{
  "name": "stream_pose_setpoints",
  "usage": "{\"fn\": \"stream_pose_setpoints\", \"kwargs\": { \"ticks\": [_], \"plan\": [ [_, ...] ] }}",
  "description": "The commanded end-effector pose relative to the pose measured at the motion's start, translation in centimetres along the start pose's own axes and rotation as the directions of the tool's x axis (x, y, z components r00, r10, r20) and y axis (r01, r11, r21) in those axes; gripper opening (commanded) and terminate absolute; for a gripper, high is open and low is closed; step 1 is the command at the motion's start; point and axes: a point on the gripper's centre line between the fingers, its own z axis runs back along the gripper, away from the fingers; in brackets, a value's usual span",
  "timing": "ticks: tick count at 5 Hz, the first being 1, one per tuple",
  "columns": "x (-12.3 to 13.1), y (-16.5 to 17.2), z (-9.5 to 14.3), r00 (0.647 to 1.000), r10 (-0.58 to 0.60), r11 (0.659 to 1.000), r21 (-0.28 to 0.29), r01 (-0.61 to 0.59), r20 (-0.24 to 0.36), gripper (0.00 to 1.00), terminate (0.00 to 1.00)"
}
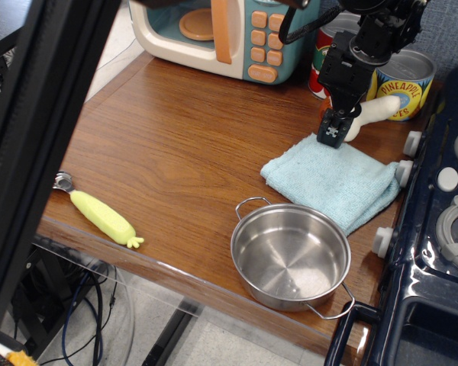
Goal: Put the mushroom below the yellow can.
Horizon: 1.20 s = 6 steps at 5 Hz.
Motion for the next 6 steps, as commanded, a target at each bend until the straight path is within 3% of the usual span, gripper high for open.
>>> {"fn": "stream_pose_setpoints", "kwargs": {
  "ticks": [1,4,6],
  "plan": [
    [1.1,-0.7,4.7,0.999,0.021,0.997,-0.078,-0.024,-0.049,1.00,0.00],
    [2.4,-0.2,10.8,0.988,0.045,0.984,-0.166,-0.069,-0.145,1.00,0.00],
    [2.9,0.7,11.4,0.983,0.044,0.984,-0.161,-0.073,-0.177,1.00,0.00]
  ]
}}
